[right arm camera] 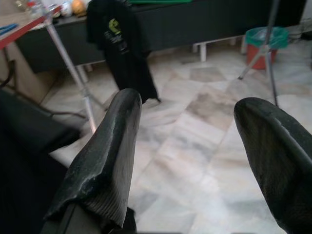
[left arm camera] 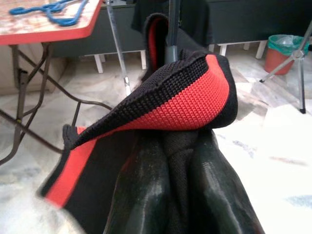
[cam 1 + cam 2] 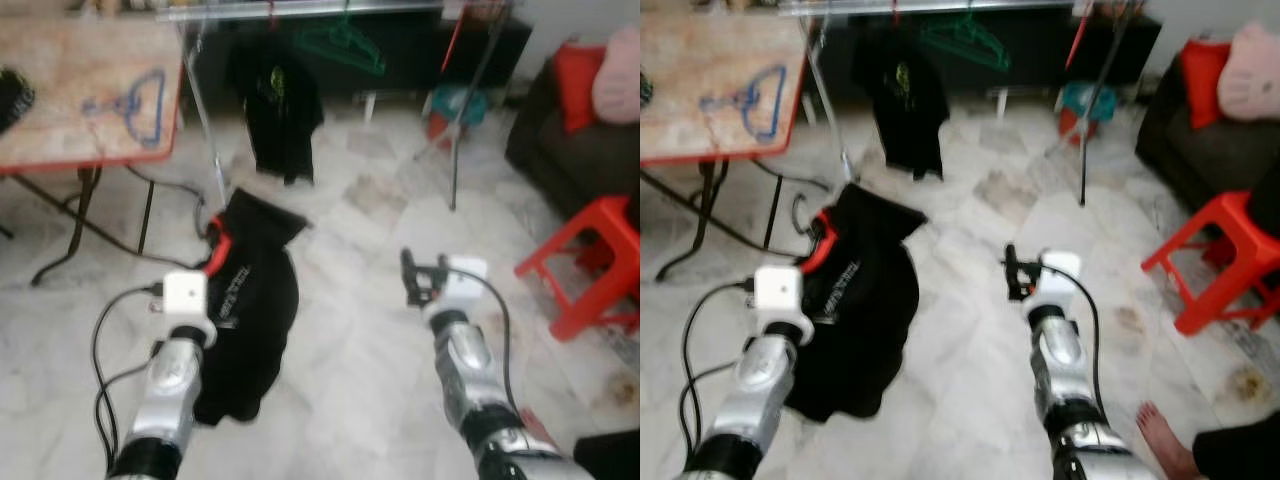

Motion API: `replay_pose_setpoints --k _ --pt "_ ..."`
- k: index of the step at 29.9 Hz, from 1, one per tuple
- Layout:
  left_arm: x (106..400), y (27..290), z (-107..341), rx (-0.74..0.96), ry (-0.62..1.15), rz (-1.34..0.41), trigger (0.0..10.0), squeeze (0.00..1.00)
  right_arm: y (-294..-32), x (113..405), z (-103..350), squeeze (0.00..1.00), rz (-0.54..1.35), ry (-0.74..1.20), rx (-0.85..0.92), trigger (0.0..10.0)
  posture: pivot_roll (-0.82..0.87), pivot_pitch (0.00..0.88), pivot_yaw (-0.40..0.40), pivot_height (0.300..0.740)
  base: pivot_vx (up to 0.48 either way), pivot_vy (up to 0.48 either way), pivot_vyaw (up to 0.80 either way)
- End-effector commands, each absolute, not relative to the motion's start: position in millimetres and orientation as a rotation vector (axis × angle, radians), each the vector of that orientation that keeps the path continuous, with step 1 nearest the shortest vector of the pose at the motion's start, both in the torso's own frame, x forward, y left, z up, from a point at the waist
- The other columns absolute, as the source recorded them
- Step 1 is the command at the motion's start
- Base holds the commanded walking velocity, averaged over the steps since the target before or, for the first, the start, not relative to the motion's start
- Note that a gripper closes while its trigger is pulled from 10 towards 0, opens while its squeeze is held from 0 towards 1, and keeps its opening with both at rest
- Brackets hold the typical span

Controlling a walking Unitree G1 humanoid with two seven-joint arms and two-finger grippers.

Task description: Hang hanger

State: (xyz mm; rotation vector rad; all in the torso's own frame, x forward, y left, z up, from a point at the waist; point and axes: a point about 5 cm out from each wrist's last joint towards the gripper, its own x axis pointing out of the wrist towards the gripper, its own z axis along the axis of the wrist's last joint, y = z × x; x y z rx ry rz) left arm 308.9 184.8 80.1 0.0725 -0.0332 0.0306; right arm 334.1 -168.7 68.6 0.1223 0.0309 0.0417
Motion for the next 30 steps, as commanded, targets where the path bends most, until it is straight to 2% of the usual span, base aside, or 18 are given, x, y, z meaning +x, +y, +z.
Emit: replay_pose_setpoints --k 1,30 --pt "312.3 173.0 86.0 0.064 -0.068 0.0 10.0 0.0 -178.8 330.9 65.7 0.0 0.01 0.038 0.122 10.0 0.0 0.087 -0.049 0.74 0.382 0.0 0.0" --pt "314.9 171.5 90.0 0.065 -0.076 -0.01 10.0 0.0 -172.6 332.2 66.2 0.0 0.039 0.044 0.114 10.0 0.0 0.109 -0.048 0.74 0.387 0.0 0.0"
